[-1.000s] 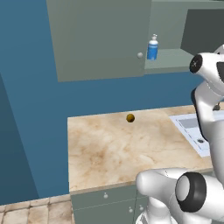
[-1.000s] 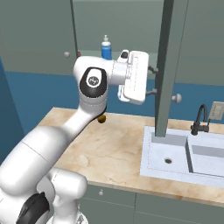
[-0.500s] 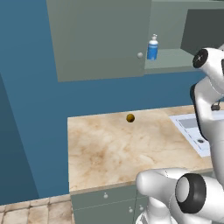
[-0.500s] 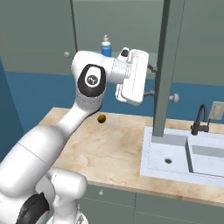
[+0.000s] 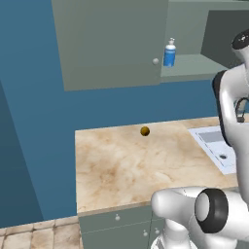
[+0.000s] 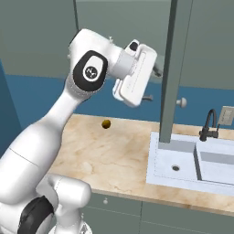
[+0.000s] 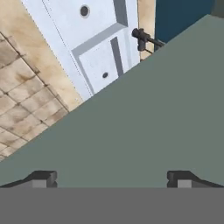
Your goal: Pick the soap dispenser and bar soap from the cabinet and place them on the counter.
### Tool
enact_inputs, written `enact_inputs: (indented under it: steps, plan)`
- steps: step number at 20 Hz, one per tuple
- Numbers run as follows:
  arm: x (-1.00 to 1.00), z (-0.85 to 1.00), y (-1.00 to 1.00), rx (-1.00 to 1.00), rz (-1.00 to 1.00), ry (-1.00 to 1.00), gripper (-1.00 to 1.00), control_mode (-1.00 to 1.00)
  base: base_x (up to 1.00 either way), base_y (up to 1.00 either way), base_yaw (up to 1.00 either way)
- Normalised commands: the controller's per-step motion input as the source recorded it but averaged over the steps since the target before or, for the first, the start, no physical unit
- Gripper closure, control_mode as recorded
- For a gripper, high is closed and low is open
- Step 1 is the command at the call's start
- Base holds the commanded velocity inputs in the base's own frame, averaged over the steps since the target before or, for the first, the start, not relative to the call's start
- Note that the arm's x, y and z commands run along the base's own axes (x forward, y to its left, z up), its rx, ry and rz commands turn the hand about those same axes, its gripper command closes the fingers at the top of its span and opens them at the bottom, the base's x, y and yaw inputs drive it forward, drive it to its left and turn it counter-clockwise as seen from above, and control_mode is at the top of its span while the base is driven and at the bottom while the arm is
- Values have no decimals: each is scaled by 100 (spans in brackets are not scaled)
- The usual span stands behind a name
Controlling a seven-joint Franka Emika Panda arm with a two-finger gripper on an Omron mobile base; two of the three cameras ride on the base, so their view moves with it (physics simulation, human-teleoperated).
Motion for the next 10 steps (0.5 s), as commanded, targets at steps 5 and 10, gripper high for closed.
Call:
enact_inputs:
  steps: [5, 10]
  plan:
    - [-12, -7, 44, 11, 1, -18, -100, -100, 0, 0, 0]
    - [-1, -52, 58, 9, 0, -18, -100, -100, 0, 0, 0]
